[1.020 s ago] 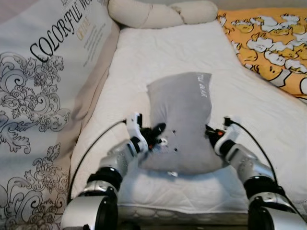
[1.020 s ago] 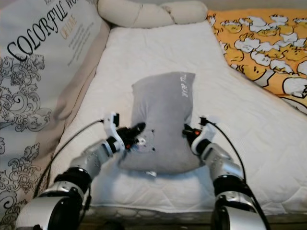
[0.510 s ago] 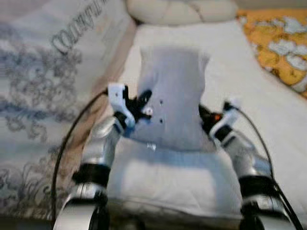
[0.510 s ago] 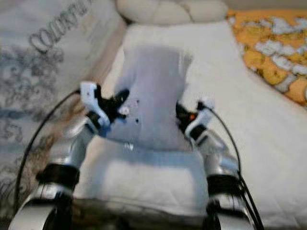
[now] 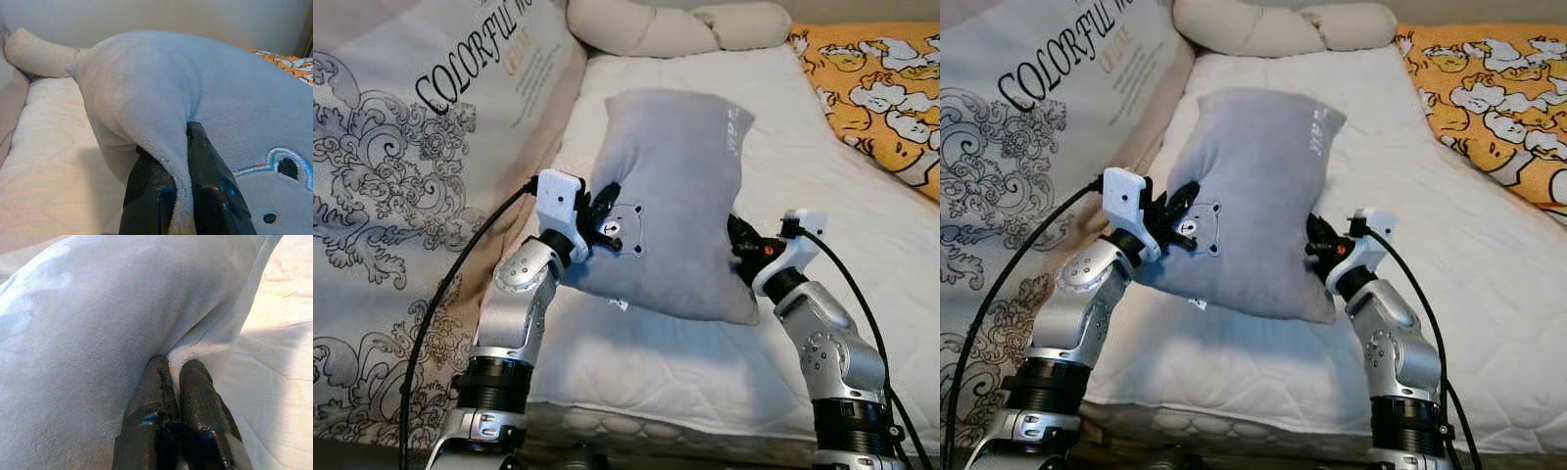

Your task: Clean up the room

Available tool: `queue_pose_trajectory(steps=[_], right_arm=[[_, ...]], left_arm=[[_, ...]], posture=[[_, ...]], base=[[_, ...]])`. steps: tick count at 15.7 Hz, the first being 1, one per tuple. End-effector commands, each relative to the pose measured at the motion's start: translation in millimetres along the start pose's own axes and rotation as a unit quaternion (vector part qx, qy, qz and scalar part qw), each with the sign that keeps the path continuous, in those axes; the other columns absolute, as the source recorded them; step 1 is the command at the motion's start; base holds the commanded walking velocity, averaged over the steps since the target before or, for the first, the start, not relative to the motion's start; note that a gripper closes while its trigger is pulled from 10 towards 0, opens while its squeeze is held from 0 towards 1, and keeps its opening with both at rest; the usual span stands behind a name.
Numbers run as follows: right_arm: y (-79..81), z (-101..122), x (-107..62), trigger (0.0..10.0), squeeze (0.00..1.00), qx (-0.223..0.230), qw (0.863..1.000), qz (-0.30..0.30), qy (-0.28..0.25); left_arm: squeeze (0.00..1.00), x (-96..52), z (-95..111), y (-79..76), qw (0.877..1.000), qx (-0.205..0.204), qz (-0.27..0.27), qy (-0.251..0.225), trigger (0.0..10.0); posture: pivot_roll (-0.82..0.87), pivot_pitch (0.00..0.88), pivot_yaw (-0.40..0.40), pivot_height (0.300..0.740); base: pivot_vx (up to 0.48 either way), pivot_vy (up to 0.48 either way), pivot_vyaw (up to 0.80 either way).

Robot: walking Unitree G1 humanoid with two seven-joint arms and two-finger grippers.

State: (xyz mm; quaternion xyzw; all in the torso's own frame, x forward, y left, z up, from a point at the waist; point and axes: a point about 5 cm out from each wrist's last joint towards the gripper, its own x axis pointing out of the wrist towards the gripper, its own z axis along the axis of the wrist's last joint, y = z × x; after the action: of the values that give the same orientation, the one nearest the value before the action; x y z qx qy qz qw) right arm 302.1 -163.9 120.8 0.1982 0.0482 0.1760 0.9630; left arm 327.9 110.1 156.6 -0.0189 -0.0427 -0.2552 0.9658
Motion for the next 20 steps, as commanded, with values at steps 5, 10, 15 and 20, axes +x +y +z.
queue_pose_trajectory(steps=[5, 10, 15, 20], right_arm=[[6.9, 5.4, 0.3, 10.0, 0.0, -0.002, 1.0, 0.006, -0.005], [10.1, 0.5, 2.1, 10.0, 0.0, -0.006, 1.0, 0.01, 0.01], [11.8, -1.8, 3.9, 10.0, 0.0, -0.007, 1.0, 0.013, 0.017], [12.8, -3.3, 3.8, 10.0, 0.0, -0.009, 1.0, 0.014, 0.02]], left_arm=[[0.0, 0.4, 8.8, 0.4, 1.0, 0.021, 0.005, -0.005, 10.0], [0.0, -1.8, 8.7, 1.6, 1.0, 0.024, 0.013, -0.002, 10.0], [0.0, -1.7, 8.9, 1.6, 1.0, 0.025, 0.015, -0.001, 10.0], [0.0, -1.4, 10.1, 0.2, 0.997, 0.072, 0.017, 0.003, 10.0]], posture=[[-0.02, 0.0, 0.088, 0.74], [-0.01, 0.0, 0.074, 0.74], [0.0, 0.0, 0.072, 0.74], [0.0, 0.0, 0.073, 0.74]], base=[[0.0, 0.303, 0.0], [0.0, 0.354, 0.0], [0.0, 0.359, 0.0], [0.0, -0.12, 0.0]])
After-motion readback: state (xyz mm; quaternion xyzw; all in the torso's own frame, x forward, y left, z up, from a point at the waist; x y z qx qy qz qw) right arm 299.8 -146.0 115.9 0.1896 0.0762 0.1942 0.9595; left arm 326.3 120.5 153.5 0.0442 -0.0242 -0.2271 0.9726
